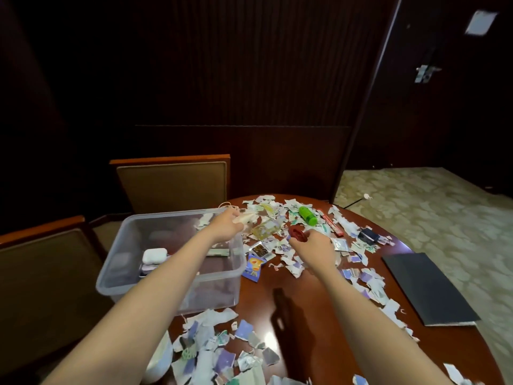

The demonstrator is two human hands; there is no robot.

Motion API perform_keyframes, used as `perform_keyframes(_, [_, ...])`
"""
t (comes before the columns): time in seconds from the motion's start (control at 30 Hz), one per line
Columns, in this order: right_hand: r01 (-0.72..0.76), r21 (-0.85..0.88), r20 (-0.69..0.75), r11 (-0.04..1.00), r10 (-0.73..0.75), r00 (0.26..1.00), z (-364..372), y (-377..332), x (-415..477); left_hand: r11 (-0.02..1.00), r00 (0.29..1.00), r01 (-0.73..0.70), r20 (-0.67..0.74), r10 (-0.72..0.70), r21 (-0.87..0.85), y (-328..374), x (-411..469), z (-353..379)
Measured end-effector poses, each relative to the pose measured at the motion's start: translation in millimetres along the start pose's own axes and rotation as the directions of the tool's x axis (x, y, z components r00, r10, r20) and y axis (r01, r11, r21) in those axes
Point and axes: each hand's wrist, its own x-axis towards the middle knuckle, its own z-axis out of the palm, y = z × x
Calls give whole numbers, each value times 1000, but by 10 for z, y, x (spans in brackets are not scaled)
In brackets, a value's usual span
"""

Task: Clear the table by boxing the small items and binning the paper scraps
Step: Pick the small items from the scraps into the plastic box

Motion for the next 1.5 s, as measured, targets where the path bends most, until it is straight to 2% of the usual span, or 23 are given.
perform_keyframes(0.3, [172,67,80,983,-177,981,242,-675,-199,997,995,79,-58,-78,8,-516,-162,-429])
perform_keyframes(0.67, [327,101,267,939,-343,901,700,-1228,-237,984,985,164,-66,-159,73,-1081,-131,-650])
perform_keyframes(0.9, [370,-34,475,929,-311,824,1108,-1375,-88,966,979,203,-20,-203,159,-1367,20,-651])
perform_keyframes(1.2, [348,-138,601,927,-201,774,1562,-1445,220,929,960,281,-57,-275,241,-1679,311,-635])
perform_keyframes(1.4, [490,-210,681,846,-234,694,1838,-1485,345,937,965,260,-45,-257,232,-1755,447,-652])
perform_keyframes(1.5, [594,-291,679,750,-275,681,1930,-1530,383,942,969,242,-14,-245,231,-1775,489,-620])
